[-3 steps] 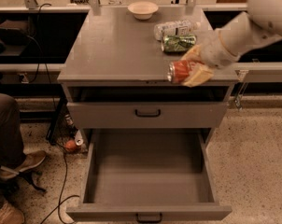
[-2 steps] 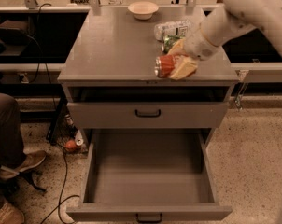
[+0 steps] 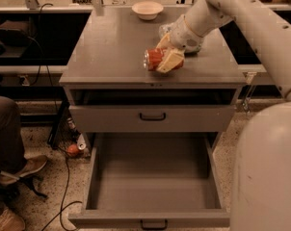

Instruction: Pick coke can from middle drawer and place on counter

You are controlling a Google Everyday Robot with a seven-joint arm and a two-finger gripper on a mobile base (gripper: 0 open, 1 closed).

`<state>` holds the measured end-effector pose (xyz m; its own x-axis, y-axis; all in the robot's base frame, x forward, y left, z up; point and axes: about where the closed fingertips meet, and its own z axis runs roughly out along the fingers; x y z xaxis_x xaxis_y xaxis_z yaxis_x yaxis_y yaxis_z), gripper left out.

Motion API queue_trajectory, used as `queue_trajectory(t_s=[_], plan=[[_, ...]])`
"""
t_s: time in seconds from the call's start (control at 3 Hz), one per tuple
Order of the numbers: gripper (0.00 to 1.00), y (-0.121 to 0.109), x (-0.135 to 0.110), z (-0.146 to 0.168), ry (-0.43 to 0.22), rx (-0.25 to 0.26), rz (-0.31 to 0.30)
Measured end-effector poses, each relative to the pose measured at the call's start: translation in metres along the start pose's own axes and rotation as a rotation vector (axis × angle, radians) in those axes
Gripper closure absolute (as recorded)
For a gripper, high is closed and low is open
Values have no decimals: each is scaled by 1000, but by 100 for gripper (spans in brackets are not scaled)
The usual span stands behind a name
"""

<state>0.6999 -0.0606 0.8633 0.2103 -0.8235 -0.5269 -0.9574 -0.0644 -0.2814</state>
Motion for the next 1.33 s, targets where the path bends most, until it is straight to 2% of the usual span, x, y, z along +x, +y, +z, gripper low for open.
queue_trajectory(t_s=[0.33,0.67,1.0,1.33], plan=[[100,-15,-11,8,-14,-11,9],[84,-26,-14,21,-7,-34,33],[62,-34,-14,30,5,-39,52],[30,-42,-9,37,12,-41,74]])
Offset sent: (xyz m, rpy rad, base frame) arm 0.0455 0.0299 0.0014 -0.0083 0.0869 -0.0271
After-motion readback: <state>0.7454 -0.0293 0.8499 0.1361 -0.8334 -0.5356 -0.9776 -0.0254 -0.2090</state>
